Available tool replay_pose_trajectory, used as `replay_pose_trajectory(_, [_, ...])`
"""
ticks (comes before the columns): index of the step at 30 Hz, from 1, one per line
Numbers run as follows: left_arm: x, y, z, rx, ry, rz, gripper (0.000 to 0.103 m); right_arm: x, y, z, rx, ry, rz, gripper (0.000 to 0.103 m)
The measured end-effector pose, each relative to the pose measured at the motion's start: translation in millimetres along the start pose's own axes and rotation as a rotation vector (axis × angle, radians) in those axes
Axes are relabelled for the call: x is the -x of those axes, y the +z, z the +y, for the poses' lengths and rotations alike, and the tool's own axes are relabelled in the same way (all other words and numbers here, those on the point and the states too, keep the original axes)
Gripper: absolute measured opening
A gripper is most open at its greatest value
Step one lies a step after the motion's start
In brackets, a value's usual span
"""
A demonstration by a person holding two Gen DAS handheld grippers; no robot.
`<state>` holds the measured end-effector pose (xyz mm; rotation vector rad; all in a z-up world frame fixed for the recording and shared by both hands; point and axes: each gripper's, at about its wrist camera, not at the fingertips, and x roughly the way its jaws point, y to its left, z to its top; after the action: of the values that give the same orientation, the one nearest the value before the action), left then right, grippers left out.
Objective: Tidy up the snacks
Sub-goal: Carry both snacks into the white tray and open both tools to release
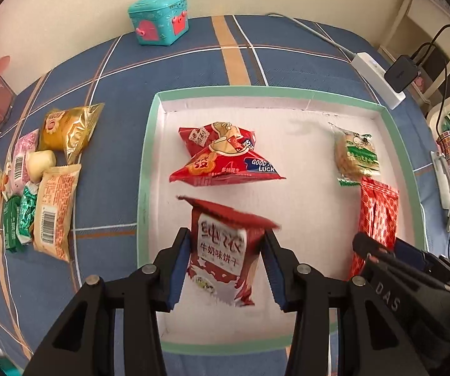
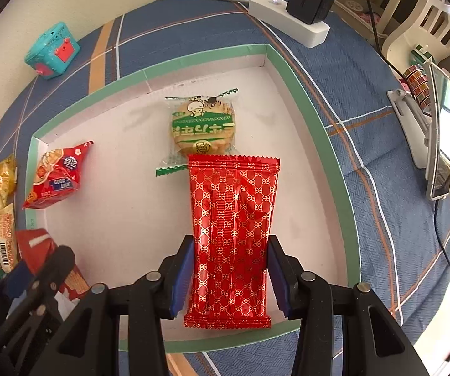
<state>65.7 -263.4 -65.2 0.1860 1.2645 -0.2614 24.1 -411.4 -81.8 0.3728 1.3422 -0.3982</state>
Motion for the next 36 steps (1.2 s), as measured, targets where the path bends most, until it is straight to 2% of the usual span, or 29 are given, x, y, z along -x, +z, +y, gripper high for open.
replay_pose_trajectory(3, [-11,-1,0,0.010,-0.011,0.032,0.046,-2,1,0,0.003,-0.003,0.005,0.048])
replay_pose_trajectory(6, [-19,-3,1,0.018,-0.029,0.065,0.041,-4,3,1,0.002,-0.006,0.009,0.048])
replay_pose_trajectory(13, [-26,-6,1,0.020,-0.025,0.093,0.041,-8,4,3,-0.003,-0.003,0.006,0.049])
replay_pose_trajectory(16, [-27,-7,2,0.020,-0.029,0.100,0.041,-6,3,-1,-0.017,0.013,0.007,0.060])
replay_pose_trajectory(18, [-28,-6,2,0.024,-0.032,0.102,0.042,-7,4,-5,-0.024,0.010,0.004,0.062])
replay_pose_trajectory(21, [-30,-5,4,0.040,-0.049,0.116,0.049,-5,5,-9,-0.042,0.026,-0.002,0.064])
replay_pose_trajectory(23, [-29,-6,4,0.047,-0.053,0.122,0.050,-3,8,-12,-0.049,0.028,-0.014,0.071])
replay_pose_trajectory(31, [4,-4,10,0.068,-0.100,0.064,0.050,31,11,-24,-0.080,0.054,-0.113,0.071])
replay_pose_trajectory(36, [29,0,37,0.159,-0.125,0.011,0.050,51,10,-29,-0.092,0.062,-0.165,0.071])
